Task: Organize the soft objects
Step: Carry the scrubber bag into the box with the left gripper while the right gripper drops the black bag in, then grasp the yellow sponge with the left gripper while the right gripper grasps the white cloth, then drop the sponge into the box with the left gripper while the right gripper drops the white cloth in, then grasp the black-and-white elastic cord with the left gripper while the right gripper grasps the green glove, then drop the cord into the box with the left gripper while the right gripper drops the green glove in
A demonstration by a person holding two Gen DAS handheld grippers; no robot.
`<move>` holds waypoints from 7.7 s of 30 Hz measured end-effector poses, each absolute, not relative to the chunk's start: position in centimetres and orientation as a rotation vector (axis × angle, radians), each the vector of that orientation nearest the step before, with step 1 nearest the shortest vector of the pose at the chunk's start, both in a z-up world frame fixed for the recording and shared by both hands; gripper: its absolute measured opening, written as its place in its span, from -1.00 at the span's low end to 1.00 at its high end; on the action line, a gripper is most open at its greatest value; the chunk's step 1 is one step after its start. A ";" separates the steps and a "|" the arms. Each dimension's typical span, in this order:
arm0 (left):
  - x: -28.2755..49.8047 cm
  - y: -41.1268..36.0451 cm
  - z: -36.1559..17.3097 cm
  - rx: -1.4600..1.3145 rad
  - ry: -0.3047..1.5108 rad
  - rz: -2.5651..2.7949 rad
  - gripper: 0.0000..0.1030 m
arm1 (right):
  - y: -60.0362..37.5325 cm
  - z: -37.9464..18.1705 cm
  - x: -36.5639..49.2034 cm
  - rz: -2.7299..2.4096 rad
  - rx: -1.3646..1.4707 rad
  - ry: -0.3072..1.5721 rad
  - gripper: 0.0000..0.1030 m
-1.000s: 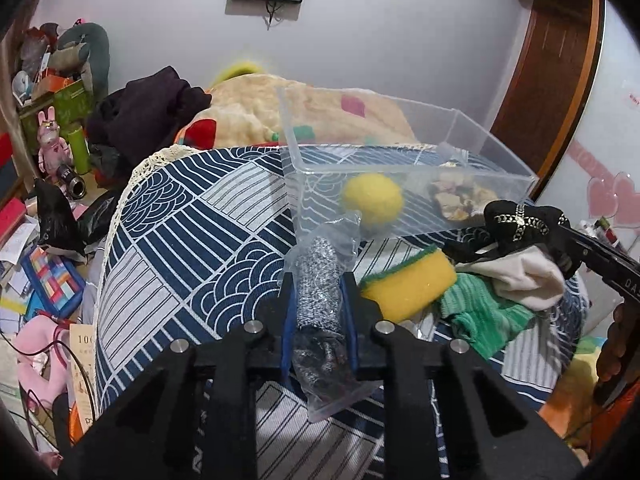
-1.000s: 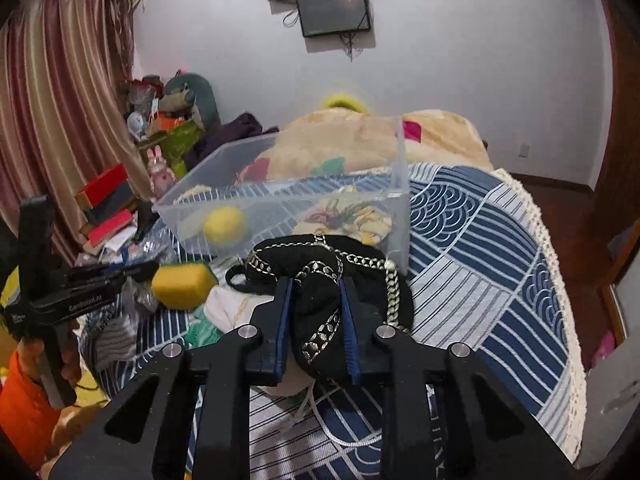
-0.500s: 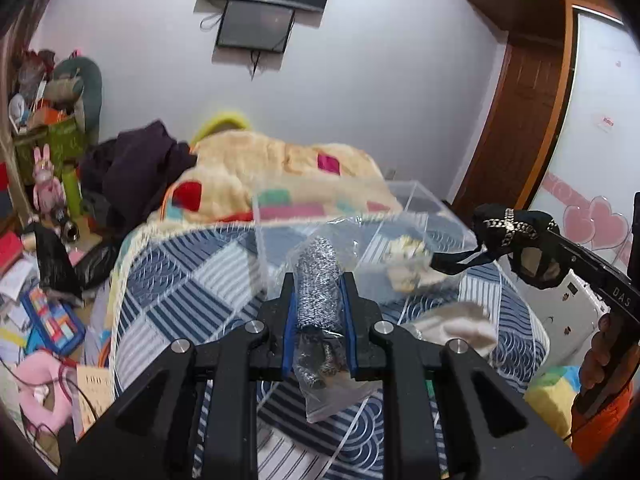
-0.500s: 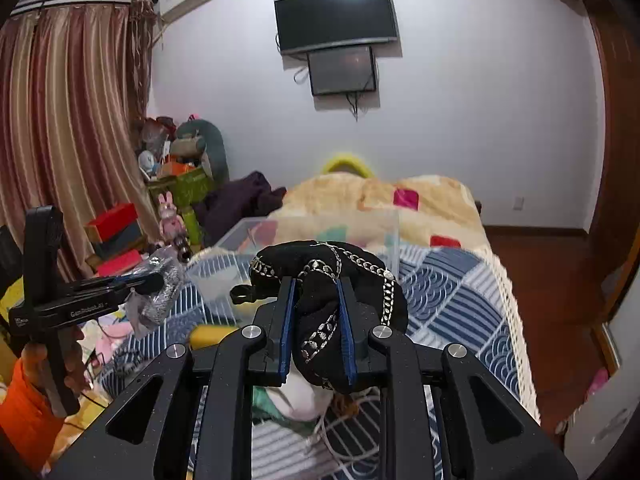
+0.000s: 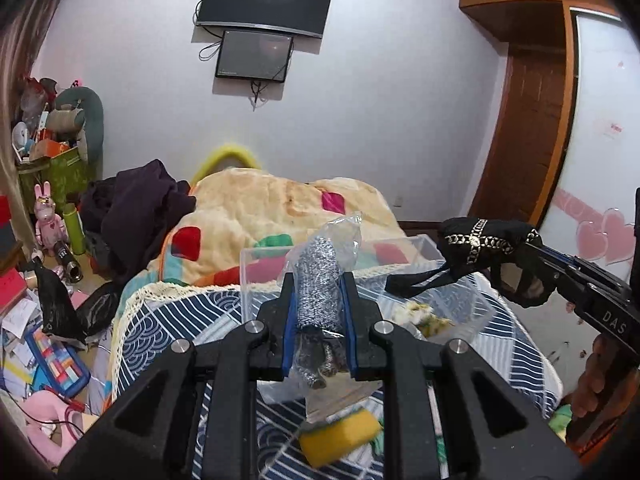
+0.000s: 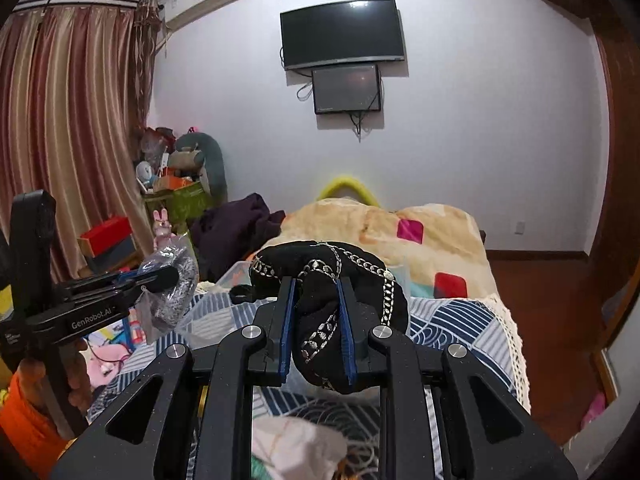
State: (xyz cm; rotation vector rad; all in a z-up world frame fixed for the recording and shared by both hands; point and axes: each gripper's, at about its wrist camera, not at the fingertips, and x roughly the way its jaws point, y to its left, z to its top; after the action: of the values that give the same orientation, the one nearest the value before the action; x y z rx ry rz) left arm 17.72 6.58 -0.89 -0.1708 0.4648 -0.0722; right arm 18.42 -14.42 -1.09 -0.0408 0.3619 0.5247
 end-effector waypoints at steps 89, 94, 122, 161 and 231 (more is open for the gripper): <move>13.7 3.8 -9.1 -0.186 0.672 -0.146 0.10 | -17.2 -7.1 15.5 0.532 -0.041 0.566 -0.59; 13.2 4.3 -6.5 -0.185 0.604 -0.143 0.10 | -17.8 -5.1 15.2 0.519 -0.025 0.503 -0.59; 22.7 4.5 -4.8 -0.141 0.607 -0.144 0.10 | -14.2 -3.4 22.4 0.460 -0.021 0.452 -0.59; 7.3 9.6 -8.0 -0.090 0.686 0.039 0.89 | -15.0 -6.6 15.3 0.522 -0.112 0.546 0.58; 23.3 4.2 -5.9 -0.130 0.643 -0.216 -0.83 | -10.4 -6.4 22.5 0.532 -0.051 0.564 -0.63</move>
State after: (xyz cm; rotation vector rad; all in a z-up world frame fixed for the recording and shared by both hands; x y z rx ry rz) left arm 23.32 4.23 -5.95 -0.1305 0.6430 -0.2158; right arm 22.51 -10.40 -6.38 -0.0515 0.5639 0.5319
